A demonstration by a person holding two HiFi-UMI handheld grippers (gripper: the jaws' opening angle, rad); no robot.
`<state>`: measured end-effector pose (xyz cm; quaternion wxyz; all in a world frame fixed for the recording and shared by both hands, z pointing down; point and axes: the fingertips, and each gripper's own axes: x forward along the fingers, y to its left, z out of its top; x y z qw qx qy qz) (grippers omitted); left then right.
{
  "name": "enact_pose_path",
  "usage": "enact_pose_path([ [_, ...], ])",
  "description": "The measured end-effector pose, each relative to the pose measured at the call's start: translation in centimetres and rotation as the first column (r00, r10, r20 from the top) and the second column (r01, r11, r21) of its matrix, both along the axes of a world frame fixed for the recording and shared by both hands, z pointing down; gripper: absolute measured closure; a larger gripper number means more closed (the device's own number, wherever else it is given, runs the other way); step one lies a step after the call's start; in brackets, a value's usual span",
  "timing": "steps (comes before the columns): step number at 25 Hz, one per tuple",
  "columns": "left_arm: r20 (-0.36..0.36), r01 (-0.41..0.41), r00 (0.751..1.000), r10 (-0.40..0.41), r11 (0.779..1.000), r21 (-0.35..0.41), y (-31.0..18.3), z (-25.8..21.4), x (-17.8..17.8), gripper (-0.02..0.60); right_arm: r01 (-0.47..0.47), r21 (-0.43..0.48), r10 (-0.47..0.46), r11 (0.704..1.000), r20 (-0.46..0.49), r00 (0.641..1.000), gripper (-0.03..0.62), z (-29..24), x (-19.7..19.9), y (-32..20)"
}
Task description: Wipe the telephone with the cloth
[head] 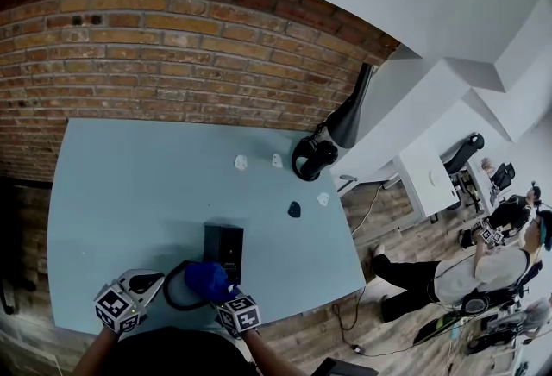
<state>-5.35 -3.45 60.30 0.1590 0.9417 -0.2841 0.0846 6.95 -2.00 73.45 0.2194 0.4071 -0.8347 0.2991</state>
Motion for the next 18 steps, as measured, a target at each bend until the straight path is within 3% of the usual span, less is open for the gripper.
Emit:
enact_pose_path([
  [3, 0.003, 0.011, 1.000, -0.011, 1.000, 0.002, -0.2, -0.2, -0.3, 0.560, 0.079, 0.049, -0.073, 0.996, -0.116, 0.991, 0.457, -1.5, -0.6, -0.1],
  [6, 0.007, 0.020, 1.000, -0.020, 1.000, 0.002, -0.5, -0.3, -0.6, 0.560, 0.143, 0.177, -0.127, 0.974, -0.099, 0.987, 0.457, -5.1, -2.1, -1.9],
  [12, 0.011, 0.035, 0.999, -0.035, 0.999, -0.002, -0.7, -0.1, -1.1, 0.560, 0.030, 0.416, -0.012, 0.909, -0.047, 0.999, 0.457, -12.0, -1.0, -10.5],
  [18, 0.012, 0.070, 0.997, -0.070, 0.997, 0.010, -1.6, -0.9, -2.2, 0.560, -0.067, 0.395, 0.094, 0.916, -0.049, 0.994, 0.457, -12.1, 2.0, -16.3],
])
